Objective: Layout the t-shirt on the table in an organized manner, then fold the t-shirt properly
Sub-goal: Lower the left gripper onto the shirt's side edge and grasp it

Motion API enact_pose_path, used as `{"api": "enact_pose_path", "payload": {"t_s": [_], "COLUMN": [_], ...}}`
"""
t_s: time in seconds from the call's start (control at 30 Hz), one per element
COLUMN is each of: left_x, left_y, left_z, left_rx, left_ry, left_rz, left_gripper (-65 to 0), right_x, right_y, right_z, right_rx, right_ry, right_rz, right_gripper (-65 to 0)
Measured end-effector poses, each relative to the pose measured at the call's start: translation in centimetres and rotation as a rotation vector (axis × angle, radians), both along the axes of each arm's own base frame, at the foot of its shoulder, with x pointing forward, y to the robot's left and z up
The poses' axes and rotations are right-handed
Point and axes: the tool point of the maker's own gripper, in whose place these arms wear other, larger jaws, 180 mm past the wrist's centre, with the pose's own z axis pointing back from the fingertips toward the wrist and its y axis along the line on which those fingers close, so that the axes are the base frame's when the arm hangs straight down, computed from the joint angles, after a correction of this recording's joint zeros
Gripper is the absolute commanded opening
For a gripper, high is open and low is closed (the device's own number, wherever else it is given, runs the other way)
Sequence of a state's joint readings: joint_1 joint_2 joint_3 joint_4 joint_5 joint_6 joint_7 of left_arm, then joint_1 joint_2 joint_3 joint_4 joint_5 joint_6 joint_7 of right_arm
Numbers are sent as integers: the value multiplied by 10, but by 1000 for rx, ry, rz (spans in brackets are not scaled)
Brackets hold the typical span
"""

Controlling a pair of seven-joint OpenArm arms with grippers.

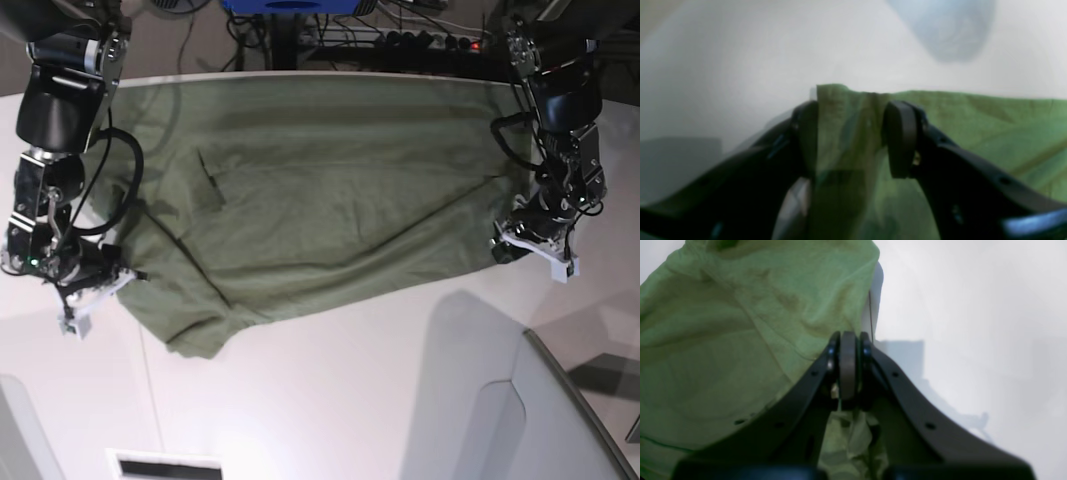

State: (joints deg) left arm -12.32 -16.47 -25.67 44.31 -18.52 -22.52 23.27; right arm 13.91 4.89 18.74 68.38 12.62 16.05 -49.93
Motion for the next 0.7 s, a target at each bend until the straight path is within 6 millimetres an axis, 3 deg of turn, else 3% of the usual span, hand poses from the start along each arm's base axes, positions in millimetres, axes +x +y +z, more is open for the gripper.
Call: {"api": "enact_pose_path", "payload": {"t_s": [0.1,0.23,0.3,0.47,0.7], "left_x": [-4,-6,-6,-4,20], "left_y": [12,23,23,23,19], "left_z": [1,5,5,6,3], "left_rx": [-6,-7,-6,-6,29], "left_ry": [-6,-17,-18,-23,-4], "left_rz": [45,82,82,82,59], "left_gripper": [-324,-156,-115,-156,-227], "right_x": [0,0,0,0,-1], "right_y": [0,0,0,0,-8], "right_z": [0,0,0,0,1], "right_rx": [0,0,0,0,-15], "right_ry": [0,0,0,1,4], "right_rz": [1,0,1,1,-2], "right_gripper": [-650,-650,-650,-650,-650]}}
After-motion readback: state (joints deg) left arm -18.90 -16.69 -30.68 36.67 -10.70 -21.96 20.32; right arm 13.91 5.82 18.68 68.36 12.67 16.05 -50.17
